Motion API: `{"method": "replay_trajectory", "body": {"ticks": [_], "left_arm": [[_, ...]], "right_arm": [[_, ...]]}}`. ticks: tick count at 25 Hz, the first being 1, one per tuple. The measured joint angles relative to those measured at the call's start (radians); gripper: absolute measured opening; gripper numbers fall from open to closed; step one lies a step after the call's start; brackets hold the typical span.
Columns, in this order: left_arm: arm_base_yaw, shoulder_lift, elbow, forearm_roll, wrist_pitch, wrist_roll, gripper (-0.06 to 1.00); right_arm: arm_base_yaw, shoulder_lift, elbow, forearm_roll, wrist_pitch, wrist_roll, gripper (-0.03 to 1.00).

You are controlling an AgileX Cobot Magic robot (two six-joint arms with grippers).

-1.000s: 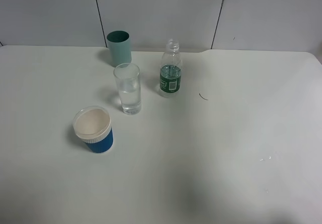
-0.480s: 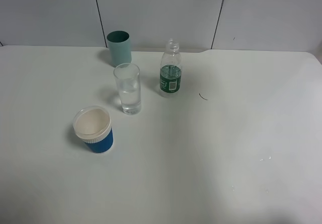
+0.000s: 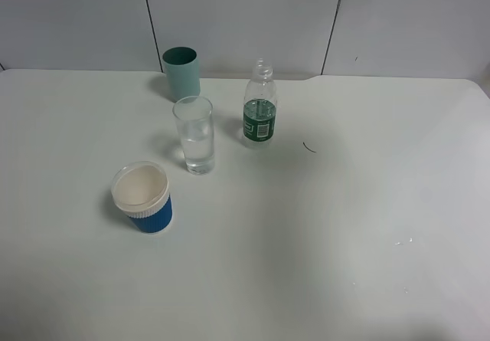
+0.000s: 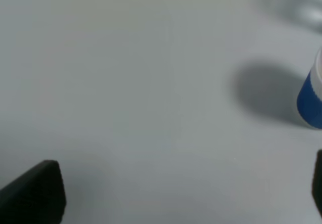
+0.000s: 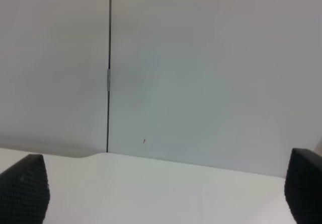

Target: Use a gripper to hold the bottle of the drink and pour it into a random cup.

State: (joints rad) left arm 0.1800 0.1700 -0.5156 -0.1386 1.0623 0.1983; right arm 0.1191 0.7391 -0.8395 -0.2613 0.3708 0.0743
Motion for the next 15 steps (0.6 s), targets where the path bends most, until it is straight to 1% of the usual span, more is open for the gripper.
{"method": "replay_trajectory", "body": {"ticks": [9,12,15], "left_arm": [[0.000,0.000,0.000,0.000,0.000,0.000,0.99],[0.000,0.000,0.000,0.000,0.000,0.000,0.99],[0.000,0.000,0.000,0.000,0.000,0.000,0.99]], "right_arm": [[0.000,-0.233,0.151,0.053,0.013,0.000,0.93],[0.000,-0.293,0.170,0.061,0.090,0.000,0.93],[0.000,-0.330,0.174,0.060,0.202,0.000,0.93]]}}
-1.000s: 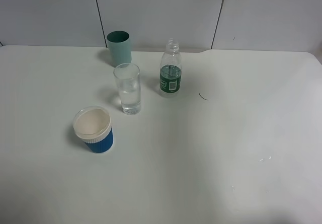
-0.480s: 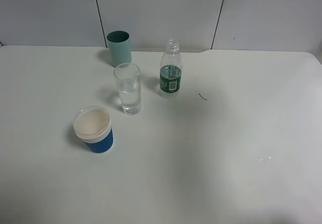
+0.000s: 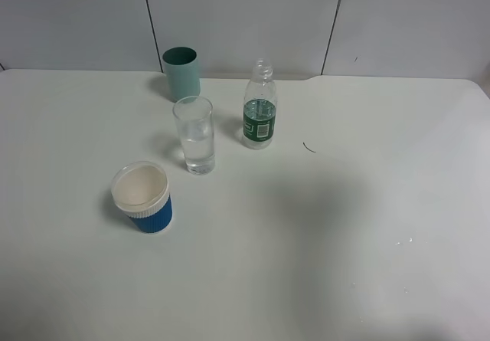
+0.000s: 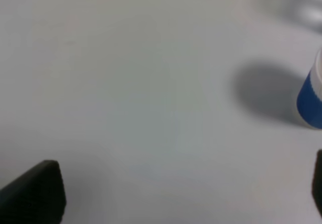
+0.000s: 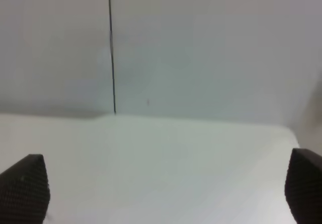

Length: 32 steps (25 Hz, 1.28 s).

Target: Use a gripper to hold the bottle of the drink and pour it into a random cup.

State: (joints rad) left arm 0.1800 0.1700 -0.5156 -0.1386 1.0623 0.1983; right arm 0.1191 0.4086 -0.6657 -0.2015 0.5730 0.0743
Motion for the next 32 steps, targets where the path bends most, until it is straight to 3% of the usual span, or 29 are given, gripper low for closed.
{"method": "replay_trajectory", "body": {"ticks": [7,23,32], "left_arm": [[0.000,0.000,0.000,0.000,0.000,0.000,0.99],[0.000,0.000,0.000,0.000,0.000,0.000,0.99],[0.000,0.000,0.000,0.000,0.000,0.000,0.99]], "right_arm": [[0.000,-0.064,0.000,0.000,0.199,0.000,0.93],[0.000,-0.283,0.070,0.027,0.441,0.000,0.93],[0.000,-0.331,0.122,0.122,0.470,-0.048,0.93]]}}
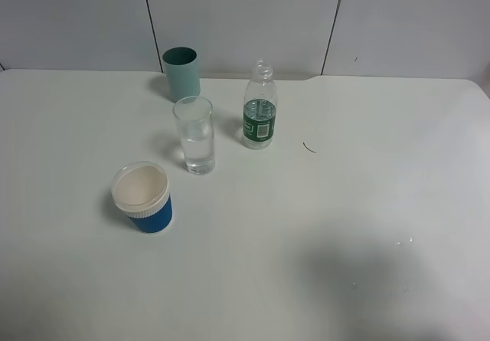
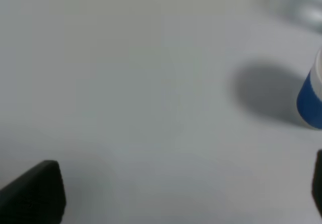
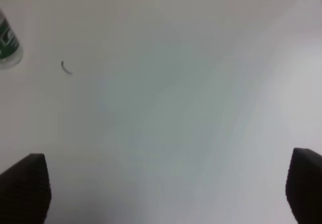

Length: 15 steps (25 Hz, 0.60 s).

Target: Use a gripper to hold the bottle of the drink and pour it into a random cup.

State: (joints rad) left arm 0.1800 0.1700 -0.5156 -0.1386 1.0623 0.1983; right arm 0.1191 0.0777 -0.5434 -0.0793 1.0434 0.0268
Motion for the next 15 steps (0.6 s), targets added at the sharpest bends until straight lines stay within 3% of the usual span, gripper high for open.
{"method": "replay_trajectory", "body": {"ticks": [15], "left_arm": [[0.000,0.000,0.000,0.000,0.000,0.000,0.99]], "right_arm": [[0.000,-0.059,0.052,0.020,0.004,-0.006,0.92]]}}
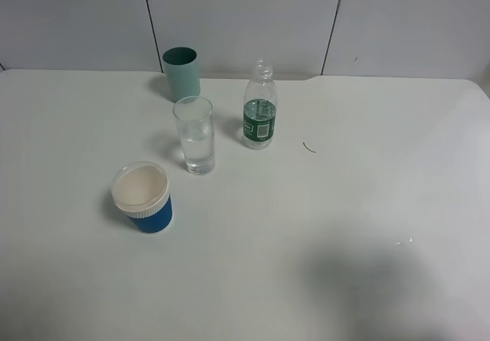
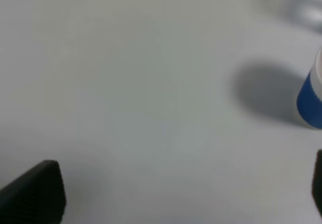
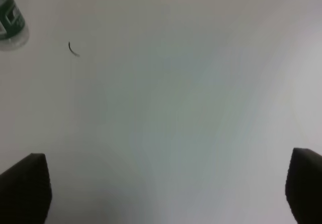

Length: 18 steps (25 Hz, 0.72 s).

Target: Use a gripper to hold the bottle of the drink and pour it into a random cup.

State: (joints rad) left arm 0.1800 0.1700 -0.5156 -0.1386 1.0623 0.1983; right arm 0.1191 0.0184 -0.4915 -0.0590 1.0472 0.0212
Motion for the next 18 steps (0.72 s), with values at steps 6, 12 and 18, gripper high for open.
{"method": "replay_trajectory", "body": {"ticks": [6,12,18], "left_arm": [[0.000,0.000,0.000,0.000,0.000,0.000,0.99],[0.000,0.000,0.000,0.000,0.000,0.000,0.99],[0.000,0.000,0.000,0.000,0.000,0.000,0.99]], "right_arm": [[0.000,-0.021,0.000,-0.001,0.004,0.000,0.92],[0.000,-0.021,0.001,0.005,0.007,0.000,0.92],[0.000,-0.021,0.012,0.005,0.007,0.001,0.92]]}}
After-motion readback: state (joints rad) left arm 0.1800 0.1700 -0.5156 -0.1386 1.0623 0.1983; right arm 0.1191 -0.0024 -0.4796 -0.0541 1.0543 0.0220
